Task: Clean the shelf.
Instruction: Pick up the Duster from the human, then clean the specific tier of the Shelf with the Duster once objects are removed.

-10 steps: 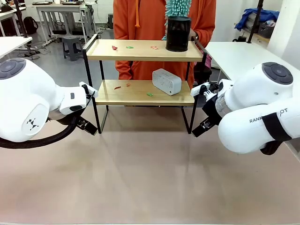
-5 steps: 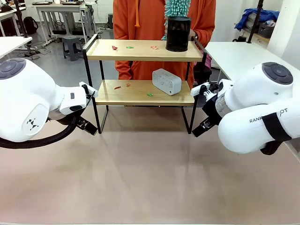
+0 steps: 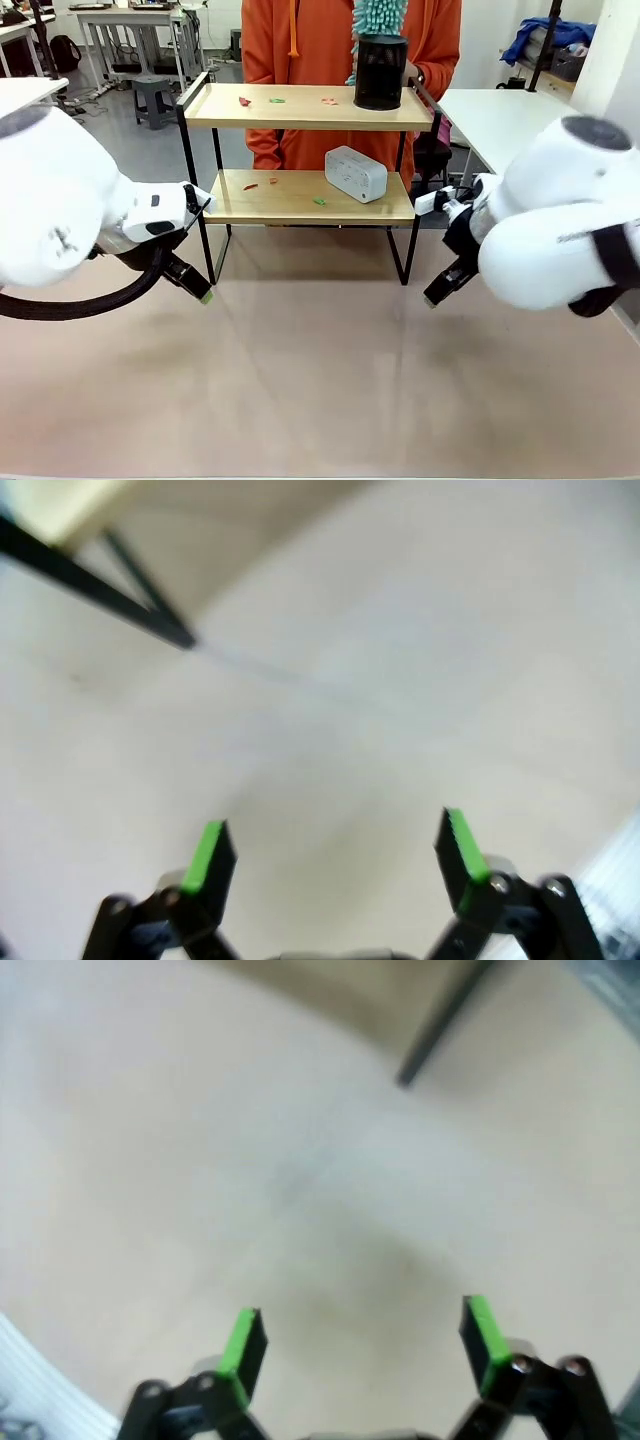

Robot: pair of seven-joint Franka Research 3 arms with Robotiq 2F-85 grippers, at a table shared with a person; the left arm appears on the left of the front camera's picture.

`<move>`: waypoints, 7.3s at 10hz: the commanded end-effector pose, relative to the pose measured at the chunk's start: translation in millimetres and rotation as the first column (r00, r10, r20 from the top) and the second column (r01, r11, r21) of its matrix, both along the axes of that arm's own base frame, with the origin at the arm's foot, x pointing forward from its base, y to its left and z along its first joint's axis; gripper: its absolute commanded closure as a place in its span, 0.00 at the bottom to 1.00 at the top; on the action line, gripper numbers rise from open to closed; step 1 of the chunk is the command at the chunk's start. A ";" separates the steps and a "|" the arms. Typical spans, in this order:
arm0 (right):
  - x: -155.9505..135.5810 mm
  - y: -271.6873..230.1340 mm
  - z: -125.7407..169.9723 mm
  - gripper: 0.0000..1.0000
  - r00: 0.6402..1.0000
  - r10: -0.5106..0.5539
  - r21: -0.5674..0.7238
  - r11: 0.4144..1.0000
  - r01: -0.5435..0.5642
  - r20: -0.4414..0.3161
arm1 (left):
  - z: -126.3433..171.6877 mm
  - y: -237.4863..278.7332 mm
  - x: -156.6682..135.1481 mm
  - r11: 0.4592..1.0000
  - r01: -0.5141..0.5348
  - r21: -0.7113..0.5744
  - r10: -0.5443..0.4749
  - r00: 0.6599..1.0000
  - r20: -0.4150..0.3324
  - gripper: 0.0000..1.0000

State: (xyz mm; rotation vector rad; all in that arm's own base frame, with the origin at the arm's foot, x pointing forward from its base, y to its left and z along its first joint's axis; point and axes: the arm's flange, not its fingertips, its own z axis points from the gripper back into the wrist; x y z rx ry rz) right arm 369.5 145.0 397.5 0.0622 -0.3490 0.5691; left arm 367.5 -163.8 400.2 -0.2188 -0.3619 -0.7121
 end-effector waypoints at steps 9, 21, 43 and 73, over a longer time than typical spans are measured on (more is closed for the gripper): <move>-147.6 -336.5 10.0 0.00 0.791 -0.434 0.893 -0.088 0.440 -0.432 | 22.2 308.7 -70.4 -0.024 -0.451 -0.892 0.458 0.788 -0.410 0.00; -161.2 -366.3 63.9 0.00 0.858 -0.363 0.871 0.193 0.451 -0.364 | 98.5 363.0 -101.2 0.311 -0.471 -0.826 0.503 0.818 -0.277 0.00; 96.0 -182.2 114.9 0.18 0.570 -0.149 0.580 -0.033 0.814 -0.808 | 98.5 363.0 -101.2 0.311 -0.471 -0.826 0.503 0.818 -0.277 0.00; -195.4 -276.8 143.8 1.00 0.935 -0.286 0.668 0.656 0.351 -0.210 | 98.5 363.0 -101.2 0.311 -0.471 -0.826 0.503 0.818 -0.277 0.00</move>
